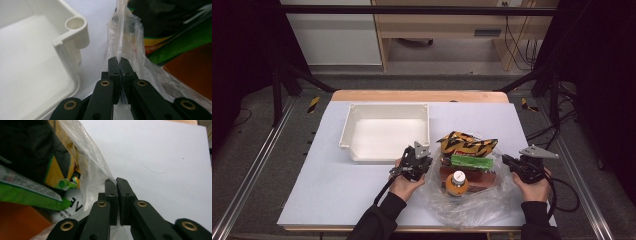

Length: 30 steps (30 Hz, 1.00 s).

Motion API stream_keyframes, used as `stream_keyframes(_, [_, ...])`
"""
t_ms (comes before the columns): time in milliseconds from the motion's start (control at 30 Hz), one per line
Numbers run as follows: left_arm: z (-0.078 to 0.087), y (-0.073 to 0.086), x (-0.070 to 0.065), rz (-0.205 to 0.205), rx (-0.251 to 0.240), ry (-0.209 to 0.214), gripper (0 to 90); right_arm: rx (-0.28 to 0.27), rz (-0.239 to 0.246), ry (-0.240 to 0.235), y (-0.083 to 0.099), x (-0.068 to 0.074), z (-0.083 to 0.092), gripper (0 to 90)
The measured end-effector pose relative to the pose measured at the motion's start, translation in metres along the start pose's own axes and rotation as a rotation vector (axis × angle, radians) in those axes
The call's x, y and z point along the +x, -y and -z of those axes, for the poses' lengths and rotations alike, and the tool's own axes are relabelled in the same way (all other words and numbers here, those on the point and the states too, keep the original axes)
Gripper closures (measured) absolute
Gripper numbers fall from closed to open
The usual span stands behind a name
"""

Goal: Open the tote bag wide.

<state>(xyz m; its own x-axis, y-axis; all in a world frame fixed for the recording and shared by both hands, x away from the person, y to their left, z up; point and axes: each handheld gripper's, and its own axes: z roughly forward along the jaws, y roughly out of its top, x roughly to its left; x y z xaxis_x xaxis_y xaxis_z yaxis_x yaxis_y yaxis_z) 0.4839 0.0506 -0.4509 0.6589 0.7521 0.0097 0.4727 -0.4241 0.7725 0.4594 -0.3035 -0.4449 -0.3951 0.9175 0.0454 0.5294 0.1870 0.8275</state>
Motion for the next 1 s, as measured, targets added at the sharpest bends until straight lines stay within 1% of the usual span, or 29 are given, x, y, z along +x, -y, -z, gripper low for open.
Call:
stream_keyframes(100, [-0.008, 0.003, 0.003, 0.007, 0.008, -0.015, 89.6, 0.021, 0.001, 0.002, 0.003, -0.004, -0.007, 87.9])
stream_keyframes(167, [-0.012, 0.006, 0.003, 0.005, 0.011, -0.023, 89.6, 0.034, -0.011, -0.004, 0.006, -0.006, -0.011, 87.9])
stream_keyframes(233, [-0.018, 0.009, 0.003, -0.003, 0.022, -0.029, 89.5, 0.054, -0.014, -0.002, 0.009, -0.007, -0.016, 87.7])
stream_keyframes(267, [-0.021, 0.011, 0.003, -0.014, 0.039, -0.030, 89.4, 0.063, -0.010, 0.001, 0.011, -0.008, -0.018, 87.2])
stream_keyframes(300, [-0.023, 0.013, 0.002, -0.023, 0.044, -0.028, 89.3, 0.074, -0.001, 0.004, 0.013, -0.008, -0.021, 86.7])
stream_keyframes(333, [-0.025, 0.014, 0.001, -0.025, 0.048, -0.030, 89.0, 0.088, -0.004, 0.003, 0.013, -0.008, -0.023, 85.5])
stream_keyframes(400, [-0.028, 0.017, 0.001, -0.024, 0.051, -0.021, 87.7, 0.102, 0.026, 0.011, 0.015, -0.007, -0.026, 82.6])
stream_keyframes(467, [-0.028, 0.018, 0.002, -0.010, 0.040, -0.014, 85.4, 0.101, 0.025, 0.012, 0.014, -0.007, -0.026, 79.4])
stream_keyframes(500, [-0.027, 0.017, 0.003, -0.011, 0.044, -0.014, 81.7, 0.098, 0.017, 0.008, 0.014, -0.008, -0.025, 77.3])
stream_keyframes(533, [-0.025, 0.017, 0.005, -0.002, 0.041, -0.018, 78.6, 0.089, 0.003, 0.006, 0.013, -0.008, -0.023, 75.4])
stream_keyframes(567, [-0.024, 0.018, 0.006, 0.009, 0.033, -0.016, 72.3, 0.041, 0.001, 0.009, 0.011, -0.009, -0.014, 67.6])
stream_keyframes(600, [-0.021, 0.018, 0.008, 0.023, 0.022, -0.001, 72.3, 0.041, 0.001, 0.009, 0.011, -0.009, -0.014, 67.6])
stream_keyframes(633, [-0.018, 0.017, 0.010, 0.039, 0.008, 0.008, 70.7, 0.009, -0.004, 0.006, 0.009, -0.009, -0.009, 63.5])
stream_keyframes(700, [-0.008, 0.016, 0.012, 0.046, -0.022, 0.016, 65.3, -0.057, -0.011, -0.001, 0.005, -0.009, 0.004, 57.5])
stream_keyframes(733, [-0.001, 0.014, 0.012, 0.059, -0.053, 0.029, 62.5, -0.081, -0.021, -0.012, 0.003, -0.009, 0.010, 54.3])
stream_keyframes(767, [0.001, 0.014, 0.012, 0.060, -0.064, 0.033, 56.8, -0.117, -0.006, -0.004, -0.002, -0.007, 0.024, 49.0])
stream_keyframes(800, [0.007, 0.012, 0.012, 0.056, -0.079, 0.041, 56.8, -0.117, -0.006, -0.004, -0.002, -0.007, 0.024, 49.0])
stream_keyframes(833, [0.015, 0.011, 0.012, 0.054, -0.099, 0.046, 55.7, -0.135, 0.005, -0.001, -0.005, -0.004, 0.030, 47.8])
stream_keyframes(900, [0.026, 0.008, 0.010, 0.042, -0.117, 0.050, 51.4, -0.178, 0.022, -0.020, -0.014, 0.003, 0.044, 42.8])
stream_keyframes(967, [0.035, 0.007, 0.009, 0.027, -0.128, 0.049, 49.7, -0.213, 0.035, -0.050, -0.021, 0.011, 0.056, 40.9])
stream_keyframes(1000, [0.040, 0.007, 0.008, 0.026, -0.136, 0.054, 48.8, -0.222, 0.037, -0.056, -0.022, 0.014, 0.059, 40.6])
